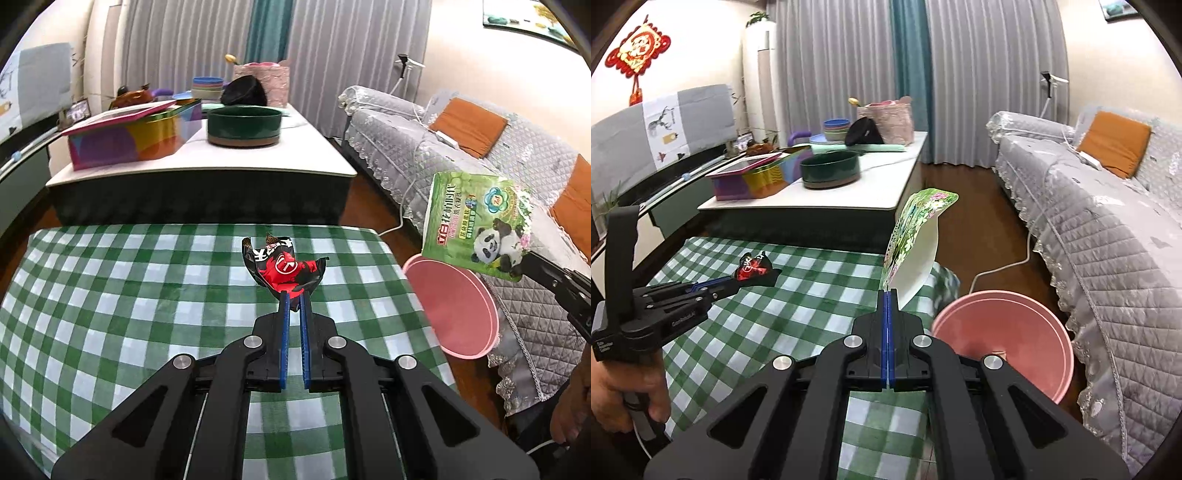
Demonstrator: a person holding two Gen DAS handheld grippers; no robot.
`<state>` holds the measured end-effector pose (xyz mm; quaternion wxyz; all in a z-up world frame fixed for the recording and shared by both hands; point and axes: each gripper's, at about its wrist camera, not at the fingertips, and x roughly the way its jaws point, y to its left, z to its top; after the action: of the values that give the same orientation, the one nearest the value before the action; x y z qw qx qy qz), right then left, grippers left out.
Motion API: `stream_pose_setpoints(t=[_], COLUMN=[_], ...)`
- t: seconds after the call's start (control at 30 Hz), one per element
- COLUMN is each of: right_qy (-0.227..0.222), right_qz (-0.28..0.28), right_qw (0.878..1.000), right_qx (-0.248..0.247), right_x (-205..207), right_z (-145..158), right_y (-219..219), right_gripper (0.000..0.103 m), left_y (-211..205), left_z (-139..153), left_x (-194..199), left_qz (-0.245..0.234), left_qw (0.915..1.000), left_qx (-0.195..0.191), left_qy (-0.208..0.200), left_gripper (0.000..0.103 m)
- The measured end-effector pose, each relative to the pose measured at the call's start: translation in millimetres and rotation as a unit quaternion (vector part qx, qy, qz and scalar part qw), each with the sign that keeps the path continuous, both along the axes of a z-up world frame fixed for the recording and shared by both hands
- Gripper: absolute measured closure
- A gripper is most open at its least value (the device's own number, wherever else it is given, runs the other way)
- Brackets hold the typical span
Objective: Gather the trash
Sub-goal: 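Carry the red wrapper and green packet over the pink bucket and open both tools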
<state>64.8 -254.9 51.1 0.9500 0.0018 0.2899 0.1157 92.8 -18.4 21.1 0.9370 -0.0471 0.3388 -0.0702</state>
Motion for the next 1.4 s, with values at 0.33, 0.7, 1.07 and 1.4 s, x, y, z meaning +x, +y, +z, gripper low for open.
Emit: stream_pose_setpoints(t=[0.33, 0.7, 1.07, 1.4], right_qy=[0.002, -0.002, 0.007, 0.031], right_qz=[-0.039, -0.081, -0.115, -0.134], right_qw=[0.999, 0.997, 0.993, 0.990], right_qx=[-0.010, -0.016, -0.006, -0.002], right_x=[3.6, 8.5, 16.3, 28.4], right_z=[-0.4, 3.1, -1.3, -17.2], right_y=[-23.4, -53.4, -84.3, -106.9], right_gripper=[0.103, 0.103, 0.103, 0.103], left_y=[-22.0, -49.7, -103.8, -154.1], left_z=[4.8, 6.1, 15.5, 13.2], left_x=[1.7, 19.3, 40.9, 61.0], left_qz=[-0.029, -0.052, -0.092, -0.131], left_qw=[0.9995, 0.9987, 0.9958, 0.9914], left_qx=[-0.003, 0.003, 0.003, 0.004], left_qy=[-0.008, -0.001, -0.008, -0.007], left_gripper=[0.098, 0.098, 0.098, 0.098])
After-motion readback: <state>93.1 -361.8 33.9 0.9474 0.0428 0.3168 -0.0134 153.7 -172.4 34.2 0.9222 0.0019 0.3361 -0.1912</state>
